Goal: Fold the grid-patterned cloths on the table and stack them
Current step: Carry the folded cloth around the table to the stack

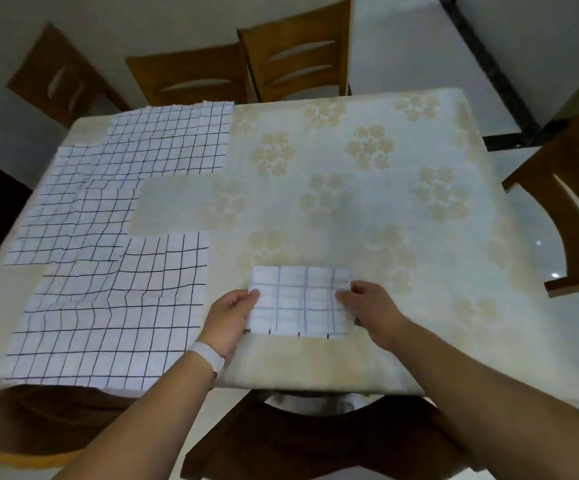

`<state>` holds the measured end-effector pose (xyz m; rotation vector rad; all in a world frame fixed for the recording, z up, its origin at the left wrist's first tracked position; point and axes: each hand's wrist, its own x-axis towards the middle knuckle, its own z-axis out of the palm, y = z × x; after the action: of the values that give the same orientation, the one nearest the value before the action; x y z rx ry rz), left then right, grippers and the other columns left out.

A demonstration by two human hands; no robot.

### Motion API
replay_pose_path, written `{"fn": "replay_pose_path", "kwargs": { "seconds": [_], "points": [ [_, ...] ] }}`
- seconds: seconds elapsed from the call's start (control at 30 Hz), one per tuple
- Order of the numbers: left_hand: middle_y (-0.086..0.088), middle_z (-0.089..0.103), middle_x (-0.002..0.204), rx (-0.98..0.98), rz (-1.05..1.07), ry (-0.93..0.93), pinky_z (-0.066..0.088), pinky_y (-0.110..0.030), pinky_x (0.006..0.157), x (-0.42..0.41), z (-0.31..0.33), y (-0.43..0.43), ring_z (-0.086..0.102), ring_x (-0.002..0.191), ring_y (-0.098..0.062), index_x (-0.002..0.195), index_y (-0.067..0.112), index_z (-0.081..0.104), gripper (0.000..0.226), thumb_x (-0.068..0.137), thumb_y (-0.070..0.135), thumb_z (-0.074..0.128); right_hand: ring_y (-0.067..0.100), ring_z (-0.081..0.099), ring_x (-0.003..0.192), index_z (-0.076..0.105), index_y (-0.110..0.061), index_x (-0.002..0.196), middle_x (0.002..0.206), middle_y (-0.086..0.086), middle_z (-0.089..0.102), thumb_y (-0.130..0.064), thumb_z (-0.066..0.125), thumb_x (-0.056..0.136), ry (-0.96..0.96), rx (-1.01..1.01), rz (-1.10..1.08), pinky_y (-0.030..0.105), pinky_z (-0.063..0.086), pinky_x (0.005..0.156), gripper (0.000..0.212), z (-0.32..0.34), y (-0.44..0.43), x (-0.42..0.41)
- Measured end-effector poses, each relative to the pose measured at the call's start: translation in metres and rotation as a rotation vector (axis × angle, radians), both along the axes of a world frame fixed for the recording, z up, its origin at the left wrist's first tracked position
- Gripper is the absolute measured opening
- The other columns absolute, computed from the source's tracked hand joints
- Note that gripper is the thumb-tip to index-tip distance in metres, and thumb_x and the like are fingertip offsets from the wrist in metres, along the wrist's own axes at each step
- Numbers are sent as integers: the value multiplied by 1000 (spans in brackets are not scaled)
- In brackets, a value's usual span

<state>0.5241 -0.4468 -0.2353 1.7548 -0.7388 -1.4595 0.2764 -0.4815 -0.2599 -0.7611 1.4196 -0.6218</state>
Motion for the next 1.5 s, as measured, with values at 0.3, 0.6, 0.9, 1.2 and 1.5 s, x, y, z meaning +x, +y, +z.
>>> {"fn": "replay_pose_path", "kwargs": {
  "seconds": [0.3, 0.6, 0.9, 1.2, 1.5],
  "points": [
    [6, 60, 63, -46, -124, 65, 38, -23, 53, -1, 7, 12, 53, 61, -13, 78, 16, 65, 12, 85, 22, 72, 15, 36, 53, 46, -18, 66, 59, -1, 37, -21, 67, 87, 119, -128, -194, 25, 24, 50, 30, 29, 53, -11],
    [-12, 73, 100, -38, -273, 141, 57, -46, 80, -52, 25, 29, 70, 90, -29, 101, 8, 69, 15, 93, 19, 62, 21, 33, 59, 50, -13, 76, 69, 9, 35, -25, 65, 86, 193, -187, -358, 29, 22, 54, 22, 52, 113, -47],
    [-15, 69, 88, -66, -411, 56, 53, -45, 76, -128, 28, 35, 66, 84, -31, 81, 11, 69, 17, 87, 27, 68, 26, 56, 66, 63, -12, 77, 72, 14, 56, -33, 68, 78, 170, -160, -536, 38, 45, 61, 22, 65, 154, -112],
    [-12, 71, 89, -76, -454, 61, 53, -41, 79, -266, 39, 62, 65, 81, -27, 86, 9, 69, 9, 88, 17, 67, 24, 62, 73, 66, 2, 82, 77, 10, 65, -22, 63, 89, 190, -173, -619, 38, 52, 69, 24, 72, 193, -242],
    [-9, 71, 84, -113, -464, 56, 52, -35, 66, -425, 52, 107, 65, 75, -25, 80, 11, 66, 12, 90, 17, 64, 19, 61, 75, 67, -14, 83, 79, 2, 66, -19, 60, 93, 166, -178, -674, 29, 45, 65, 13, 81, 241, -393]
  ]
}}
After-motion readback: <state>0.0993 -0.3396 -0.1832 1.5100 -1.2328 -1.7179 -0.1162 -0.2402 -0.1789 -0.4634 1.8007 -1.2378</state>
